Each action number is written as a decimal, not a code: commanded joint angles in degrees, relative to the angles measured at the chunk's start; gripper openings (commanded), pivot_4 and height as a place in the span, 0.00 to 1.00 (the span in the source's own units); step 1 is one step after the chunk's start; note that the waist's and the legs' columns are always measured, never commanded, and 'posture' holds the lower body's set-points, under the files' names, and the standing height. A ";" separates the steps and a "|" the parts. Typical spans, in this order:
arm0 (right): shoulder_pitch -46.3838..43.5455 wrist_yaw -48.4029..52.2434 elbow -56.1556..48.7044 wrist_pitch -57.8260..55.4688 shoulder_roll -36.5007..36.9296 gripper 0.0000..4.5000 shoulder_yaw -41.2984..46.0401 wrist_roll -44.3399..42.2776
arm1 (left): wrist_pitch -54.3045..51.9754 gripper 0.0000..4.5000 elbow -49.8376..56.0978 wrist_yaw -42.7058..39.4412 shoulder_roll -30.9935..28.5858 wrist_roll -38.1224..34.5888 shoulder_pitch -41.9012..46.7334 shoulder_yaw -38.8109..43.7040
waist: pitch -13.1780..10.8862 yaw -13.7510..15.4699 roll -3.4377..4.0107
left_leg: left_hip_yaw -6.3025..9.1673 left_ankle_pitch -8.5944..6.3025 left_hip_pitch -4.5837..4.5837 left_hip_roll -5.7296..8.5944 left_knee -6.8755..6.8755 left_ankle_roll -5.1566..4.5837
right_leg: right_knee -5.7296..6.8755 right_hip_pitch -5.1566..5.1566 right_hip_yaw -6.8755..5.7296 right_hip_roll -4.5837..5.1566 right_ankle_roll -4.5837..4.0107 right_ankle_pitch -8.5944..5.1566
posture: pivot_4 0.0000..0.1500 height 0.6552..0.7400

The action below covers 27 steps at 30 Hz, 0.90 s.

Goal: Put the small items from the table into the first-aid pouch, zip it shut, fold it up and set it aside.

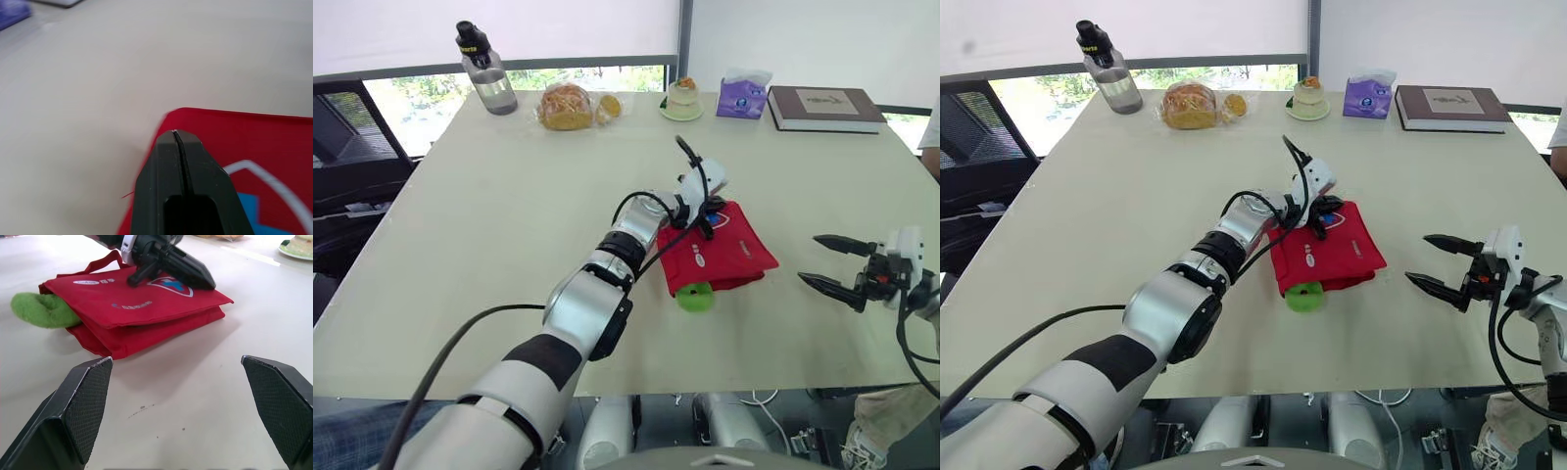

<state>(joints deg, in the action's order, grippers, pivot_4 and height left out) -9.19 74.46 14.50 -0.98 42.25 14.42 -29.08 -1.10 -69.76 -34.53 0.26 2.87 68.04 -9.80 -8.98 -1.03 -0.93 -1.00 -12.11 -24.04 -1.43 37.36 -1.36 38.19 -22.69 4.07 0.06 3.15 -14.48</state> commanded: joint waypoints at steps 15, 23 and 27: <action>-8.95 -17.48 -12.96 -25.02 -3.71 1.00 1.37 -12.47 | -5.83 0.01 39.79 -16.95 -16.23 -15.07 -14.15 11.47 | -0.04 -0.17 0.03 | -0.01 0.00 -0.52 -0.05 -0.16 0.03 | -0.02 -0.48 0.01 0.05 -0.27 0.15 | 1.00 1.00; -13.89 -20.12 -13.98 -37.76 2.39 1.00 -11.20 -3.72 | -26.07 0.60 67.25 -31.27 -35.01 -24.47 -25.66 10.45 | -0.08 0.03 0.06 | 0.03 0.00 -0.73 -0.17 -0.14 0.02 | 0.12 -0.76 0.05 0.06 -0.30 0.14 | 1.00 1.00; -17.38 -16.60 -12.34 -46.89 2.26 1.00 -13.79 -7.47 | -36.14 0.90 80.27 -38.46 -44.77 -34.63 -31.96 14.69 | -0.14 0.20 0.03 | -0.02 0.01 -0.74 -0.20 -0.03 0.01 | 0.11 -0.73 -0.05 0.10 -0.30 0.12 | 1.00 1.00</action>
<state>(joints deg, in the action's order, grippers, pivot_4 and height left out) -25.63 56.78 2.73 -45.60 44.03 0.37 -34.80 -35.16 6.40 -71.14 -43.42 -28.50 35.46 2.08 -9.11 -0.83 -0.90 -1.09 -12.10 -24.80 -1.69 37.37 -1.35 38.29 -23.45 4.10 0.16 2.85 -14.36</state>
